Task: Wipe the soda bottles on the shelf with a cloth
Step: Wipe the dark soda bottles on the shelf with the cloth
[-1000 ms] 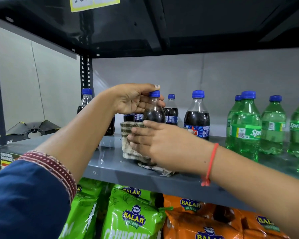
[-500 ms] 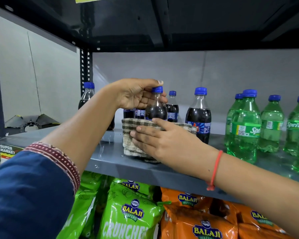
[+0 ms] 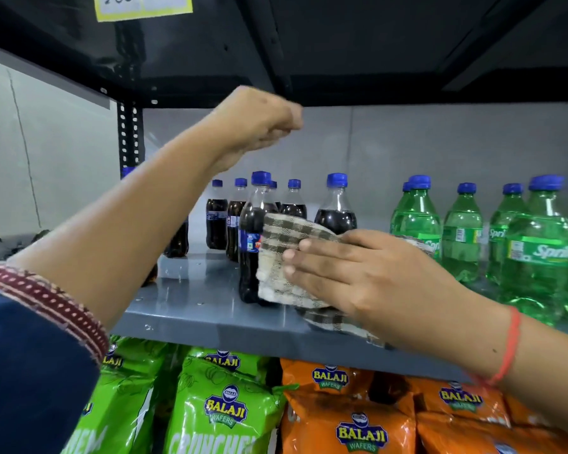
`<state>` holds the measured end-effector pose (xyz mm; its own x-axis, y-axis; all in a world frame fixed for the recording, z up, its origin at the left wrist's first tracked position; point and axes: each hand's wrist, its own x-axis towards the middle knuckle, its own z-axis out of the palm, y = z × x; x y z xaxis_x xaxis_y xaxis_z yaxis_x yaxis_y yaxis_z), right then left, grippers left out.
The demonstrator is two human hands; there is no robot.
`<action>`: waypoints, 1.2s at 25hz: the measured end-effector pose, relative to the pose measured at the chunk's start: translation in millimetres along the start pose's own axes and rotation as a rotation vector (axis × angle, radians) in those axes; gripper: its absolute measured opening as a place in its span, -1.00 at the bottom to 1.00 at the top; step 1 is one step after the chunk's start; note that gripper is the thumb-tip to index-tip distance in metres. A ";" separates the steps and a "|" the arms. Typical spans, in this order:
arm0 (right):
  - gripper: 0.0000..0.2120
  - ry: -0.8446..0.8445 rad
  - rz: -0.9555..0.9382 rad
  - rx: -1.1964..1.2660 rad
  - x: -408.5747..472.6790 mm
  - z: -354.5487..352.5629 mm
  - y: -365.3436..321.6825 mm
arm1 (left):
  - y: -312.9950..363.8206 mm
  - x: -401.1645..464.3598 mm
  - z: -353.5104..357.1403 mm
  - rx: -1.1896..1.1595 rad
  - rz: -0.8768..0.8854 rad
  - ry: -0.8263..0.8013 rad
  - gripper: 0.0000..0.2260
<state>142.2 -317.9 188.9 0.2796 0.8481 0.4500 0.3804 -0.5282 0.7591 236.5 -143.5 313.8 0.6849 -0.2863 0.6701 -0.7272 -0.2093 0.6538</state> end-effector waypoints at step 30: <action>-0.36 -0.210 0.007 -0.349 -18.9 46.2 33.3 | -14.3 11.5 68.9 -0.200 -0.360 -0.287 -0.84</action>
<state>190.2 -353.5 183.9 0.4692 0.7983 0.3775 0.0655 -0.4578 0.8867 251.6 -208.2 288.0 0.8296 -0.4806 0.2843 -0.4048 -0.1668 0.8991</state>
